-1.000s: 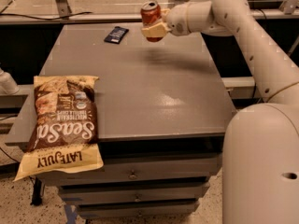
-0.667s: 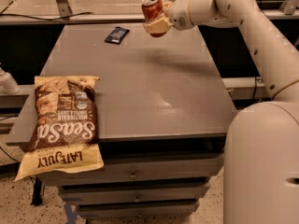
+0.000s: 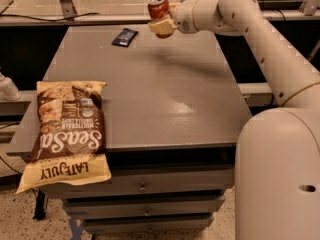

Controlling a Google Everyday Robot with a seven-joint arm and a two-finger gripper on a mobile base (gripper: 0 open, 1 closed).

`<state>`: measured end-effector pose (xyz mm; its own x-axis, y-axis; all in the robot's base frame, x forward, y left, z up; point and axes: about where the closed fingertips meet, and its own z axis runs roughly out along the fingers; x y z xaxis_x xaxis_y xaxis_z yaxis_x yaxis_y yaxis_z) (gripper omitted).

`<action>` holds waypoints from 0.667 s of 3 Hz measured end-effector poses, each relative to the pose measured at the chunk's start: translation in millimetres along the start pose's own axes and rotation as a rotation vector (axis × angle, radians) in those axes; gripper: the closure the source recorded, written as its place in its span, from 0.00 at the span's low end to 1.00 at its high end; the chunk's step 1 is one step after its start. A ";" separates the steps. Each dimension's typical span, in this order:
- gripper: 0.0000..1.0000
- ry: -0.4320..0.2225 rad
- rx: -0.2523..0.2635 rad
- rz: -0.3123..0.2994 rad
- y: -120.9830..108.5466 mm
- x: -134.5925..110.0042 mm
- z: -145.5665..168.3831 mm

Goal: Move coke can near rxbar blueberry

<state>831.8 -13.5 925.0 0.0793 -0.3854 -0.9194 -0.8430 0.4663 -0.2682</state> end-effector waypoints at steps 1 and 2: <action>1.00 -0.039 0.072 0.080 -16.5 9.1 23.7; 1.00 -0.050 0.090 0.143 -19.7 18.9 53.6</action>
Offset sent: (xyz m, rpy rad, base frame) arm 0.0751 0.0465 -0.0471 0.1855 0.1061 -0.1596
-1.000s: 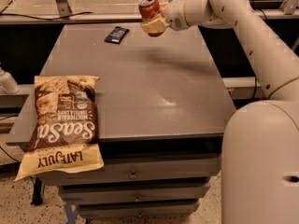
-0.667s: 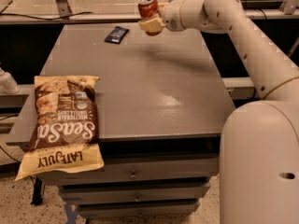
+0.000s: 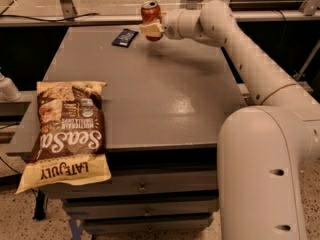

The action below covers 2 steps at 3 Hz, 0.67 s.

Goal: Move coke can near rxbar blueberry

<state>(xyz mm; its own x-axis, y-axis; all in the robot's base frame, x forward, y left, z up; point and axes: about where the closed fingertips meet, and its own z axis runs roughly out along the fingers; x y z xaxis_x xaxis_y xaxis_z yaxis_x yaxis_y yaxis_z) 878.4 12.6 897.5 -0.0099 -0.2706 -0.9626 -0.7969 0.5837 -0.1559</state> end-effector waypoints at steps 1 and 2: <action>1.00 0.004 -0.001 0.054 4.6 12.3 30.9; 1.00 0.015 -0.012 0.090 12.4 22.2 56.3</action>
Offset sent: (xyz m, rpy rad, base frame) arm 0.0383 0.0608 -0.0505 0.0585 0.1206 -0.0188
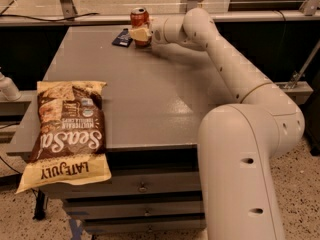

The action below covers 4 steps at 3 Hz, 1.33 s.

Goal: Move coke can near rxbar blueberry

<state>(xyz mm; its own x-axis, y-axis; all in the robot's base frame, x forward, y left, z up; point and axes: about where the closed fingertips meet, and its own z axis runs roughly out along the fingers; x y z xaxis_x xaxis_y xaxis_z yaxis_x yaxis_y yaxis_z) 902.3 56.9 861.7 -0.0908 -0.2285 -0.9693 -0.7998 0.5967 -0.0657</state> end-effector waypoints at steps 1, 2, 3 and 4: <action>1.00 -0.002 0.004 0.030 -1.0 1.6 14.2; 1.00 -0.002 0.005 0.031 -1.3 0.9 14.4; 0.82 -0.002 0.005 0.031 -1.4 -0.7 14.0; 0.59 -0.002 0.005 0.032 -1.5 -1.3 13.9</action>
Offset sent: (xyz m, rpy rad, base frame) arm 0.0266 0.0004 -0.0065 0.0534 0.0583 -0.0701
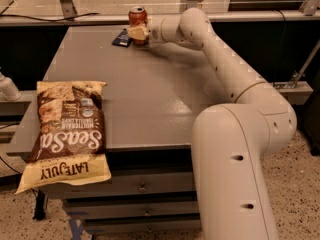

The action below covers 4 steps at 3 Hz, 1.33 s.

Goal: Move coke can near rxbar blueberry

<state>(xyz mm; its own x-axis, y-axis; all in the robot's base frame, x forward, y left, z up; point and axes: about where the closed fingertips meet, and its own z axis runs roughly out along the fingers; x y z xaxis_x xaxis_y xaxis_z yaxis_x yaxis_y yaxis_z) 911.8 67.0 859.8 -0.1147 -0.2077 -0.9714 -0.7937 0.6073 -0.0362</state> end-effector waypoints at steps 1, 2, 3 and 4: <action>0.36 0.000 0.000 0.000 0.0 -0.2 -0.1; 0.12 0.000 0.000 0.001 -0.2 -0.3 -0.1; 0.00 0.020 0.010 0.029 -8.5 7.9 -3.4; 0.00 0.036 0.010 0.037 -14.8 12.1 -7.2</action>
Offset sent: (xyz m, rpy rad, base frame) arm 0.0133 -0.0297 -0.0104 0.0037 0.0695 -0.0634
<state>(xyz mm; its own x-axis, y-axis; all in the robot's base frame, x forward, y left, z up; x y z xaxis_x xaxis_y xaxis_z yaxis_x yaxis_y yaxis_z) 917.9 50.0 850.3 -0.1658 -0.2120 -0.9631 -0.7824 0.6228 -0.0025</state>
